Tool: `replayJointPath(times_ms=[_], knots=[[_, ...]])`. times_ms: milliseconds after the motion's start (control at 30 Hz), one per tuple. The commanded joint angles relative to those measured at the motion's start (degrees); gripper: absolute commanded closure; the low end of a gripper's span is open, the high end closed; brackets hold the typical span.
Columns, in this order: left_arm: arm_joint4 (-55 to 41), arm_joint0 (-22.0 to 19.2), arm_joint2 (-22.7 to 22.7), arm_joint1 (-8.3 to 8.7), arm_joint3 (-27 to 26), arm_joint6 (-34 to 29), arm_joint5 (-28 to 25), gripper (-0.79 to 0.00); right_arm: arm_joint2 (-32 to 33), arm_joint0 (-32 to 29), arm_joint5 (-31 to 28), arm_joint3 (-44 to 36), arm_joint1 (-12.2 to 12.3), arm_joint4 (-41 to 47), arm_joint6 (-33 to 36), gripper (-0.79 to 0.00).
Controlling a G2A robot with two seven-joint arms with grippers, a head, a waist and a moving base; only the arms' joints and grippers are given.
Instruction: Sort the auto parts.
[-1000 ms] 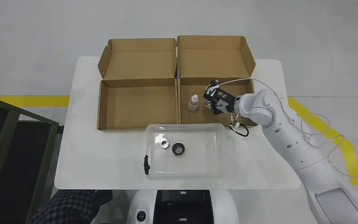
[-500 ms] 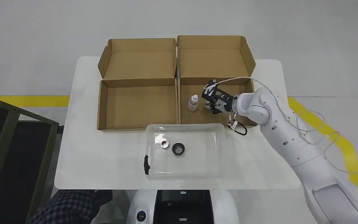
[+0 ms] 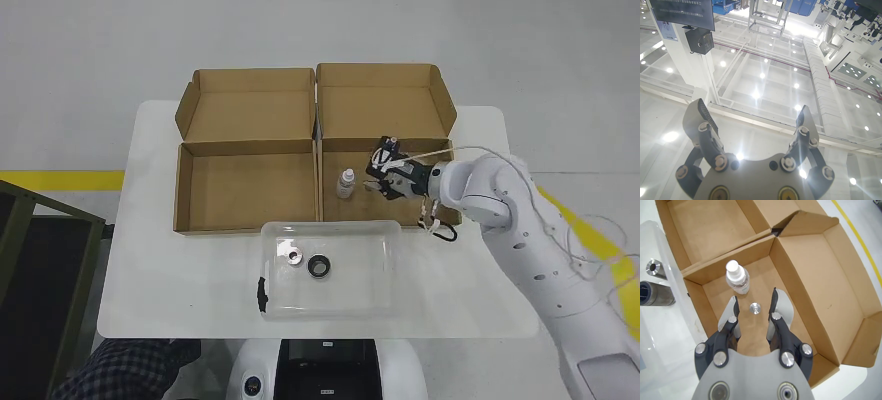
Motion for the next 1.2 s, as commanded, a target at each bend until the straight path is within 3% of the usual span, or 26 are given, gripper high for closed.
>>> replayJointPath(times_ms=[0, 433, 933, 1067, 1167], knots=[[0.0, 0.0, 0.0, 0.0, 0.0, 0.0, 0.0, -0.785, 1.2, -1.9, -0.1, -4.3, 0.5, -0.2, 1.0, -0.342], [0.0, 0.0, 0.0, 0.0, 0.0, 0.0, 0.0, -0.785, 5.4, -14.5, -3.9, -23.7, 2.8, -2.0, 2.6, -0.376], [0.0, 0.0, 0.0, 0.0, 0.0, 0.0, 0.0, -0.785, 0.5, -18.9, -6.6, -26.5, 2.9, -4.0, -1.0, -0.391], [0.0, 0.0, 0.0, 0.0, 0.0, 0.0, 0.0, -0.785, -2.2, -18.7, -8.1, -25.8, 2.8, -5.2, -0.4, -0.428], [0.0, 0.0, 0.0, 0.0, 0.0, 0.0, 0.0, -0.785, -4.9, -17.9, -8.3, -24.2, 2.4, -6.2, 0.6, -0.511]])
